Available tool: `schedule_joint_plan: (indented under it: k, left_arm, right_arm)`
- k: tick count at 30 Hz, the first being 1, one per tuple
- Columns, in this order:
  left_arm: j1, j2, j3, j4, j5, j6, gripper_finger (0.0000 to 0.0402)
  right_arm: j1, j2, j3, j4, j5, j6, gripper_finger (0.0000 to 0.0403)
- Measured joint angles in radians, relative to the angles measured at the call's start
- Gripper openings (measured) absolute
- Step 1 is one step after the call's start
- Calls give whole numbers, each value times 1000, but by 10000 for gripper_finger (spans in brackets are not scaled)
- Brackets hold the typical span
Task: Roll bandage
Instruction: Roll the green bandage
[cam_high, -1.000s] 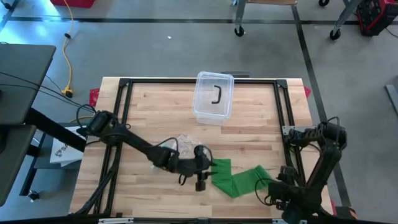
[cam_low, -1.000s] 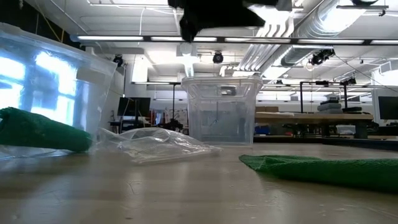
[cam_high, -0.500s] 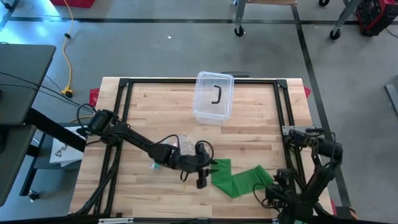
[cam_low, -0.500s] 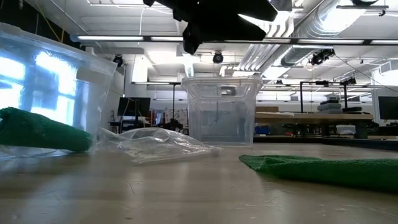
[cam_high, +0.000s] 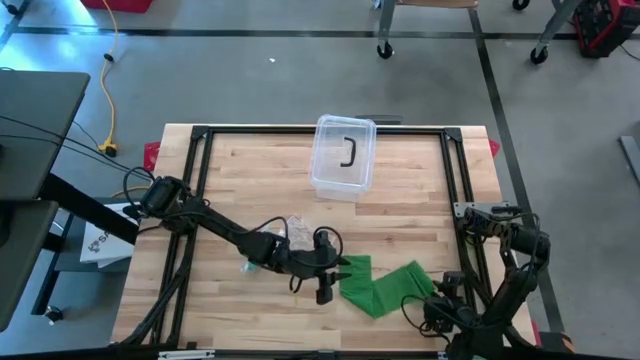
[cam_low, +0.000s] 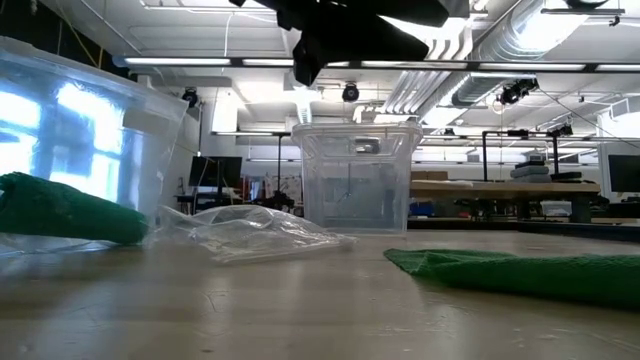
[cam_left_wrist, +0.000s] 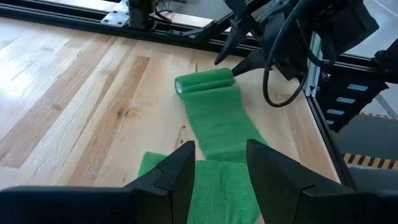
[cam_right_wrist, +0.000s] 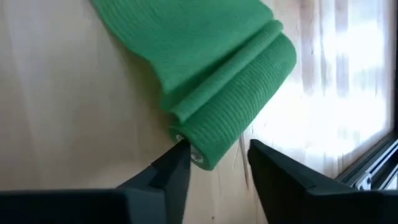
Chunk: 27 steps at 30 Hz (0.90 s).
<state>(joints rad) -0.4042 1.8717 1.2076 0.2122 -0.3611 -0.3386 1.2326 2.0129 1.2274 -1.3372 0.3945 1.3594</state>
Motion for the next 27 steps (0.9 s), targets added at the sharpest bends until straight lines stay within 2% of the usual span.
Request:
schedule_joint_plan:
  k: [7, 13, 16, 18, 22, 27]
  left_arm:
    - [-1, 0, 0, 2, -2, 0, 138]
    - [-13, 0, 0, 2, -2, 0, 138]
    - [-16, 0, 0, 2, -2, 4, 138]
    - [-17, 0, 0, 5, -2, 14, 138]
    - [-16, 0, 0, 43, -16, 27, 138]
    - [-18, 0, -1, 90, -19, 47, 138]
  right_arm:
    - [1, -1, -60, 58, 43, 57, 75]
    - [-14, -4, -120, 97, 52, 97, 50]
    - [-16, -3, -122, 87, 54, 138, 22]
    - [-15, -2, -111, 63, 62, 156, 8]
    - [-17, -1, -44, -58, 99, 159, 8]
    - [-18, -1, 84, -236, 266, 134, 5]
